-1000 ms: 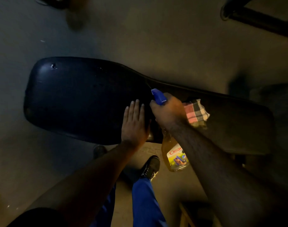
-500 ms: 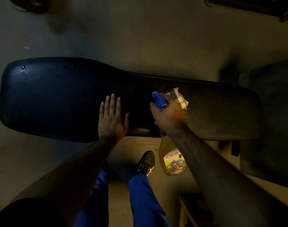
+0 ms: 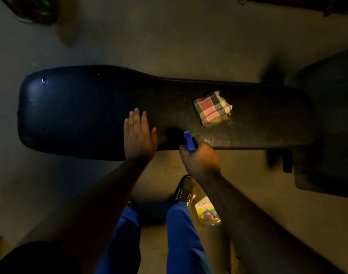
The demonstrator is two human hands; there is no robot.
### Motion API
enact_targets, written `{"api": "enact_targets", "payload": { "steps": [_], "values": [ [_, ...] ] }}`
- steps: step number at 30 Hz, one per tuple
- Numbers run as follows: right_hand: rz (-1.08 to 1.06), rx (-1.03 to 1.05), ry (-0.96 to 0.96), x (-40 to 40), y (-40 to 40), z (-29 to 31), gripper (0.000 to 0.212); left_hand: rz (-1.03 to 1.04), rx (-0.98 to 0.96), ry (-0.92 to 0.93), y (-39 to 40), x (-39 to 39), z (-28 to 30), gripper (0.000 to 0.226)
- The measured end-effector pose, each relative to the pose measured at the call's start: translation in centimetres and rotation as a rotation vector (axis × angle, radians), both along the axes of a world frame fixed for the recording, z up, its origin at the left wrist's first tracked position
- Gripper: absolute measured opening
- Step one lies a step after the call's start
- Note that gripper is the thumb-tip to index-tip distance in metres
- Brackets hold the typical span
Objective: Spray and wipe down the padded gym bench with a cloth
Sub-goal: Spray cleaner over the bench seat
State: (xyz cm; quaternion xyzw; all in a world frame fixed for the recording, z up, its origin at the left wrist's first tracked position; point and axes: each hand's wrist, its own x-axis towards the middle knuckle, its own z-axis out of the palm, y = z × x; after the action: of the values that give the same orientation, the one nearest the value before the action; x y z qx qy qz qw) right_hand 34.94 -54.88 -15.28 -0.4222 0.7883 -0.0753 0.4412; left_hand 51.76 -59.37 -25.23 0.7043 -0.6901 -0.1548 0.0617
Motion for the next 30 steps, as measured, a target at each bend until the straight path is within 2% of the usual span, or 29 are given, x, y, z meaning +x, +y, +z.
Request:
{"api": "enact_targets", "payload": {
  "steps": [2,6,11,13,16,20,25,28,30],
  "values": [
    [-0.008,0.021,0.035,1.5,1.4,-1.4,0.039,0.061,-0.009,-0.004,0.8,1.4,-0.7,0.061],
    [-0.112,0.021,0.021,3.7,1.7,-3.0,0.034,0.028,-0.028,-0.013,0.9,2.2,-1.8,0.061],
    [-0.074,-0.04,-0.085,6.3,1.2,-1.7,0.04,0.076,-0.05,0.179,1.0,4.4,0.0,0.055],
    [-0.041,-0.047,-0.141,7.3,0.5,-0.8,0.038,0.127,-0.08,0.144,1.0,7.4,0.6,0.055],
    [-0.008,-0.098,-0.145,9.4,-1.1,0.5,0.019,0.194,-0.06,0.029,0.6,12.6,0.3,0.062],
    [-0.035,-0.13,-0.144,12.2,-3.7,0.6,0.015,0.134,-0.003,-0.054,0.7,15.7,-1.3,0.072],
    [0.095,-0.055,-0.074,14.4,-4.1,0.4,0.049,0.093,0.014,-0.034,0.8,16.2,-1.2,0.071],
    [0.148,-0.011,-0.078,15.5,-1.9,0.8,0.038,0.043,-0.007,0.046,1.0,17.6,-0.2,0.064],
    [0.172,-0.002,-0.068,16.3,-0.3,0.5,0.026,0.087,-0.048,0.038,1.1,18.8,0.2,0.061]
  ]
}}
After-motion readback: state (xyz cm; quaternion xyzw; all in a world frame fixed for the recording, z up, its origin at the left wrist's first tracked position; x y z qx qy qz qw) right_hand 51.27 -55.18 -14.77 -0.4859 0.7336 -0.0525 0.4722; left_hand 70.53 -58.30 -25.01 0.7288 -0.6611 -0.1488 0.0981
